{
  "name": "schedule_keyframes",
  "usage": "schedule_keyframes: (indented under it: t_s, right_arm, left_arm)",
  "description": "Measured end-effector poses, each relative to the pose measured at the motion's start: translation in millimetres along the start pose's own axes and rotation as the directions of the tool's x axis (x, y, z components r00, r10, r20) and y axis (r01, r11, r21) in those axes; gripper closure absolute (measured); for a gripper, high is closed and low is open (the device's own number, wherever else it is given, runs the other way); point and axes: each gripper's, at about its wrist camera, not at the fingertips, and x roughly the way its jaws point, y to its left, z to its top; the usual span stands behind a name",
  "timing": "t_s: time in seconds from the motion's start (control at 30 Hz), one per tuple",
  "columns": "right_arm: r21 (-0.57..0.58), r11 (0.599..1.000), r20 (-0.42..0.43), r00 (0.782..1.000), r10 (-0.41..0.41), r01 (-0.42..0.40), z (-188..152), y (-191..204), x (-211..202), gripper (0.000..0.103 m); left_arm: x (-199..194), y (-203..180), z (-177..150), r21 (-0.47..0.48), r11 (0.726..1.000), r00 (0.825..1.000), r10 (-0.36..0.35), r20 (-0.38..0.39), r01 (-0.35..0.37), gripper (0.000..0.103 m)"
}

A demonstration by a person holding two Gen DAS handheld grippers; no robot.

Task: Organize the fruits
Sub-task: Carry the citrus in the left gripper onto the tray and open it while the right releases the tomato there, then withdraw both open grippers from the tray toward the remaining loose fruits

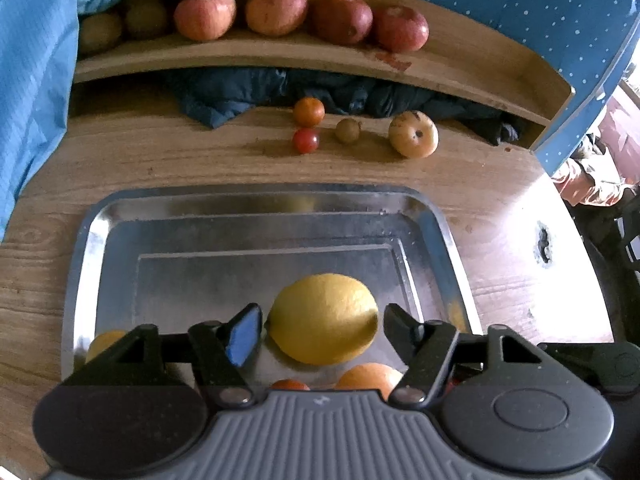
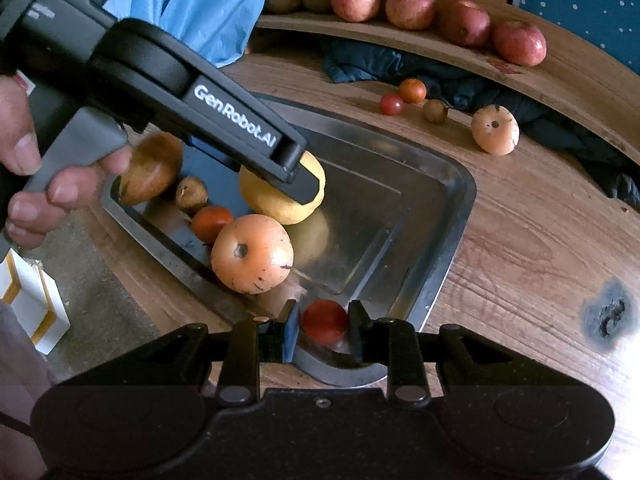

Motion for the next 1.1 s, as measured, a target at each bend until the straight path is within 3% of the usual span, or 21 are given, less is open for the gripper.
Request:
schedule_keyframes:
  t_s: [0.33, 0.57, 0.8, 1.1]
  right_arm:
    - [-0.011, 1.000, 0.022, 1.000, 0.006, -0.006, -2.1, -0.9, -12.8, 0.058]
    - [-0.019, 1.000, 0.036, 0.999, 0.006, -0.005, -2.9, -1.2, -27.0, 0.035]
    - [0.039, 0.999, 0.028, 0.999, 0.016, -0.017, 1.0, -8.3, -32.2, 0.013]
    - [0.047, 0.999, -0.016, 1.000, -0.001, 0.001, 8.7, -7.6, -29.8, 0.004]
  left_arm:
    - [-39.5, 11.8, -6.5, 0.035, 0.999, 0.998, 0.015, 0.060, -0.017, 0.015]
    - [-70.9, 31.6, -18.7, 0.058, 0.998, 0.996, 0.029, 0.082, -0.034, 0.001]
    - [-85.1, 46.5, -30.7, 0.176, 0.982, 0.997, 0.064, 0.042, -0.071, 0.000]
    - [-79.2, 52.8, -35.0, 0.325, 0.941, 0.995, 0.104, -0.016, -0.093, 0.000]
